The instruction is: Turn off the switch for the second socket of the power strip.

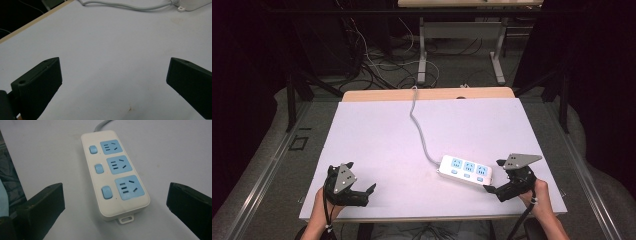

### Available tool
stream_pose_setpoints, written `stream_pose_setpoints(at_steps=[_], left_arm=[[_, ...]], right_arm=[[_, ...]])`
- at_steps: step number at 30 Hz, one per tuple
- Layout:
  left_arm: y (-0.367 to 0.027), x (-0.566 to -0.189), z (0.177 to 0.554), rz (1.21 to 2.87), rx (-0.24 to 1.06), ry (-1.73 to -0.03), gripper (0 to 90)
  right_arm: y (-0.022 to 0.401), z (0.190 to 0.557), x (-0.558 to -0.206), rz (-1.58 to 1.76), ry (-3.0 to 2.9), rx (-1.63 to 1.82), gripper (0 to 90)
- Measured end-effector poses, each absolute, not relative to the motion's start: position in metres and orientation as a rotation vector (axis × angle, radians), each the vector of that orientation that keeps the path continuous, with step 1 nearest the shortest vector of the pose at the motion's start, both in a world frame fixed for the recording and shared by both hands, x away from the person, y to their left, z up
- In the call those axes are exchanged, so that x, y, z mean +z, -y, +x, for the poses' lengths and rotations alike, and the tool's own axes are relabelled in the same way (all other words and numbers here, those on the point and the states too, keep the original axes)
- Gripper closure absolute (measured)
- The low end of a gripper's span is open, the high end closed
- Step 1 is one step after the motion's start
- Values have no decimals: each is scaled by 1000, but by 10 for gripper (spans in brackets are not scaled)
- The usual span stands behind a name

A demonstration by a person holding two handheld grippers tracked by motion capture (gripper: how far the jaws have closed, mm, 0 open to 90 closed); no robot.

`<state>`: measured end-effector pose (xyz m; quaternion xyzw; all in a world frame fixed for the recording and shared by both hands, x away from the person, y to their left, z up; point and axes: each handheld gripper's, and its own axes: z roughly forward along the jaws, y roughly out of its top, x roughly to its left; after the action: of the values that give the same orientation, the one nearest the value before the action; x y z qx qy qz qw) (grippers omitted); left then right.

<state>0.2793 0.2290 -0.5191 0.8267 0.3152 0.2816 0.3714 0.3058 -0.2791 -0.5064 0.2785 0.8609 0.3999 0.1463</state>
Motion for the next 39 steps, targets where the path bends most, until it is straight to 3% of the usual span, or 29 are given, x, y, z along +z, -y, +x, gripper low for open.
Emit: stream_pose_setpoints(at_steps=[39], left_arm=[[-226, -521, 280, 2116, 714, -819, 0]], right_arm=[[238, 360, -499, 753, -2530, 1093, 20]])
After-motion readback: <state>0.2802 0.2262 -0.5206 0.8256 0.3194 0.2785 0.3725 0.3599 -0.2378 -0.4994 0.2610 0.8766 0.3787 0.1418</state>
